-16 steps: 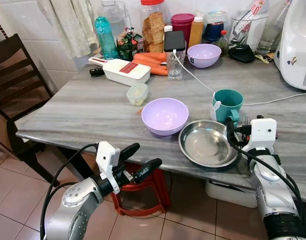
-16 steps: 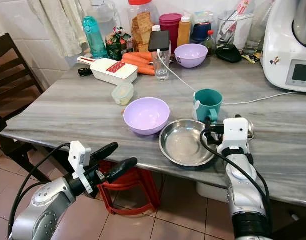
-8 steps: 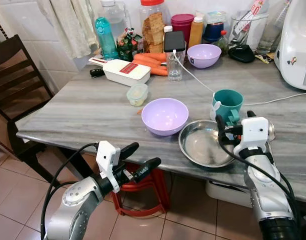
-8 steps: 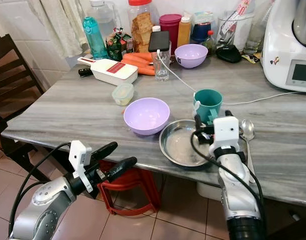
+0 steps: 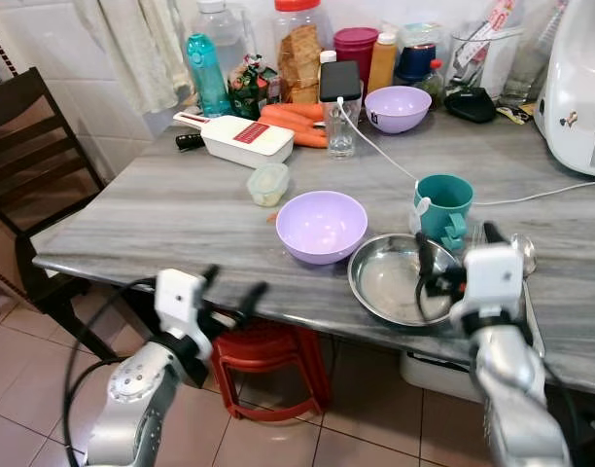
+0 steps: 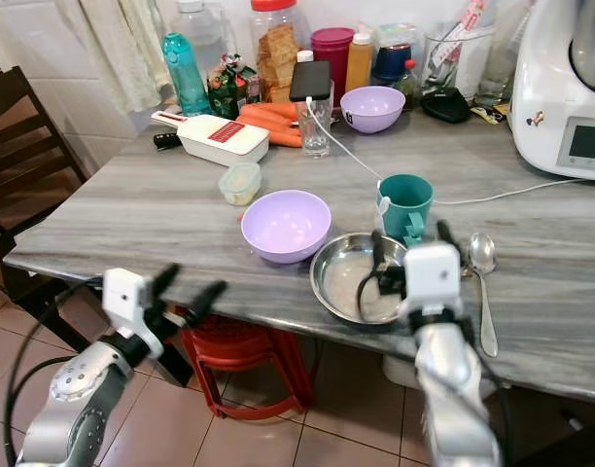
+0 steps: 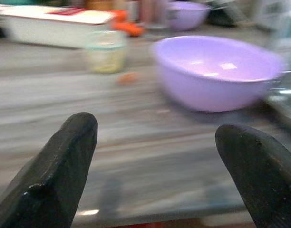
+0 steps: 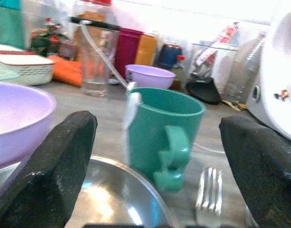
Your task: Setting the table
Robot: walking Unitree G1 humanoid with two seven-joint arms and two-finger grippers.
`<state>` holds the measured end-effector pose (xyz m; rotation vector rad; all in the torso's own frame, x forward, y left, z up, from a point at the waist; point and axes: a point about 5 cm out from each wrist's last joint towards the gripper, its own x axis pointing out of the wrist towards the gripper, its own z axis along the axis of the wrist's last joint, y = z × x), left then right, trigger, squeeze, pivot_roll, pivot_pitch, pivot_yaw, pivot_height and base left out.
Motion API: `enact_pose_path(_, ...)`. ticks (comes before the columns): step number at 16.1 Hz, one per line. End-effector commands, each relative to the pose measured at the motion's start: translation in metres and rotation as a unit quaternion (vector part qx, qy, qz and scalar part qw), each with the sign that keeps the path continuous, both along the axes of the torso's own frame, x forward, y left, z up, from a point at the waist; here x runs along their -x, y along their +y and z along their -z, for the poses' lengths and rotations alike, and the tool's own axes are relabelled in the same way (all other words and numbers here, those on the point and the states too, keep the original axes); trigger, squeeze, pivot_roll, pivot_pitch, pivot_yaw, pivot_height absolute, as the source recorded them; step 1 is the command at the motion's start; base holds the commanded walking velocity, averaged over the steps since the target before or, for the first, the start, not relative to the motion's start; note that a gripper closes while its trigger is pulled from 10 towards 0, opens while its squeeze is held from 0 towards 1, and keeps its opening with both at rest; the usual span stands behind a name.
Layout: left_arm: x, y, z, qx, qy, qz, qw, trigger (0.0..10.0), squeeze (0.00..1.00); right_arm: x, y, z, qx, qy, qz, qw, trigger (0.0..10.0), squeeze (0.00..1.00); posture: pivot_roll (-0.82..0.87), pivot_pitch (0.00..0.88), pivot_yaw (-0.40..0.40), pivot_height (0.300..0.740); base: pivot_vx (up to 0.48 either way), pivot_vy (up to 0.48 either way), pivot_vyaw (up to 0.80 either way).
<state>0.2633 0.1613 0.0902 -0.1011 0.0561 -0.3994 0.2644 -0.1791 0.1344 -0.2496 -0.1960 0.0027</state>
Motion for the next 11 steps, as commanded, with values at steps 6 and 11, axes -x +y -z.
enact_pose_path(6, -0.011, 0.019, 0.012, -0.055, 0.006, -0.136, 0.989, 10.0, 0.0, 0.006, 0.028, -0.005, 0.009, 0.003, -0.037, 0.999, 10.0, 0.0, -0.13, 0.009, 0.115, 0.74, 0.0, 0.0, 0.4)
enact_pose_path(11, -0.015, 0.02, 0.012, -0.058, -0.001, -0.156, 0.986, 10.0, 0.0, 0.003, 0.031, -0.005, 0.009, 0.004, -0.046, 0.999, 10.0, 0.0, -0.13, 0.0, 0.114, 0.74, 0.0, 0.0, 0.8)
